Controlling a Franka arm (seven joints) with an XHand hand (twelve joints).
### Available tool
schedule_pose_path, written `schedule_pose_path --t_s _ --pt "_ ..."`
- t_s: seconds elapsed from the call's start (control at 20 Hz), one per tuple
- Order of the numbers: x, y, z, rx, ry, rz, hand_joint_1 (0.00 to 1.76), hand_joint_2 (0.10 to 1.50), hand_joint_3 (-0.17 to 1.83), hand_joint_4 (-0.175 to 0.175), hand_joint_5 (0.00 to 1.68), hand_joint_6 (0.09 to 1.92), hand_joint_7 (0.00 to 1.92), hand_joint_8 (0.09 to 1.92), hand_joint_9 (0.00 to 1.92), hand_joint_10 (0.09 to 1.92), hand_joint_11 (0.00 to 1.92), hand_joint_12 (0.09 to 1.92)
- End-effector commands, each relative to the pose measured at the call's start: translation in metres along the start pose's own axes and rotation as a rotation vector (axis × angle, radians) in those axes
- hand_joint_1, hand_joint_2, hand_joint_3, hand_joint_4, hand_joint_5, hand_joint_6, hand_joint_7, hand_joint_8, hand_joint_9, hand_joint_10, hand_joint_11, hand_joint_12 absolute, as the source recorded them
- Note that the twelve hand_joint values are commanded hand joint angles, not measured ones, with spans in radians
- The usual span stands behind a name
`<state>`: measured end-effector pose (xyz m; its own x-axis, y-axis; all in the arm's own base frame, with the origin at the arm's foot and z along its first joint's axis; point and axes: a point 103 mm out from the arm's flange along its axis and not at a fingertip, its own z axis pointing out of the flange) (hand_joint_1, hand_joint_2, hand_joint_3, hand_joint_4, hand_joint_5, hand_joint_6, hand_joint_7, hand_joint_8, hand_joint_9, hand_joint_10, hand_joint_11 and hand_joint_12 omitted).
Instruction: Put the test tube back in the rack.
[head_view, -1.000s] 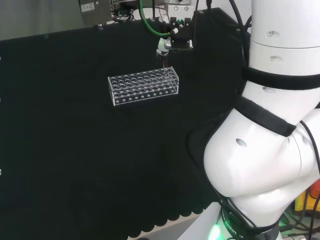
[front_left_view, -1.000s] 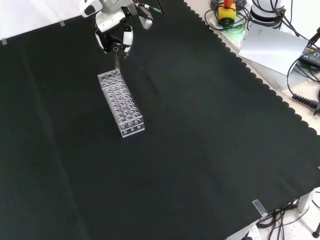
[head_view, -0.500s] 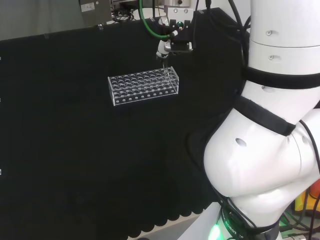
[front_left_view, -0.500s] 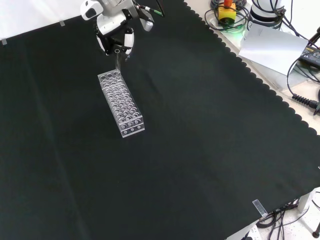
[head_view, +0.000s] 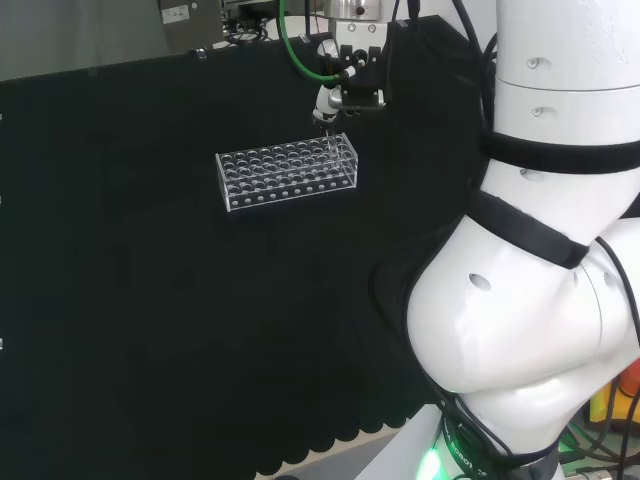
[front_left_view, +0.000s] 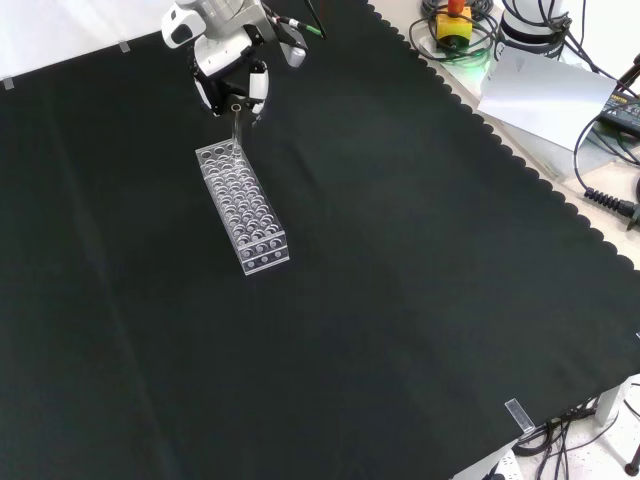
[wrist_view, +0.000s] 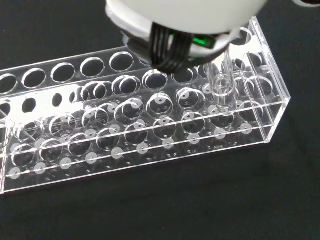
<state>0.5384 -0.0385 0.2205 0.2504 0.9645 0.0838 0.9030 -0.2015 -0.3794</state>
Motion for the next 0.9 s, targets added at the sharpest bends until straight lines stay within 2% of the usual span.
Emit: schedule_pose_path --t_s 0.05,0.45,0.65,0.9 --pt "0.001 0.002 0.002 0.012 0.003 0.0 1.33 0.7 0.55 -0.175 1.43 0.09 1.39 0.69 1.59 0.63 1.29 0.86" --pt "0.002 0.006 0.008 0.025 -0.003 0.006 1.33 0.7 0.54 -0.175 1.43 0.09 1.39 0.69 1.59 0.63 1.29 0.86" --pt "0.001 0.014 0.021 0.031 -0.003 0.01 1.33 0.7 0.54 -0.175 1.43 0.09 1.39 0.69 1.59 0.63 1.29 0.86" --pt "-0.003 0.014 0.02 0.031 0.006 0.007 1.33 0.7 0.54 -0.175 1.43 0.09 1.39 0.69 1.59 0.63 1.29 0.86"
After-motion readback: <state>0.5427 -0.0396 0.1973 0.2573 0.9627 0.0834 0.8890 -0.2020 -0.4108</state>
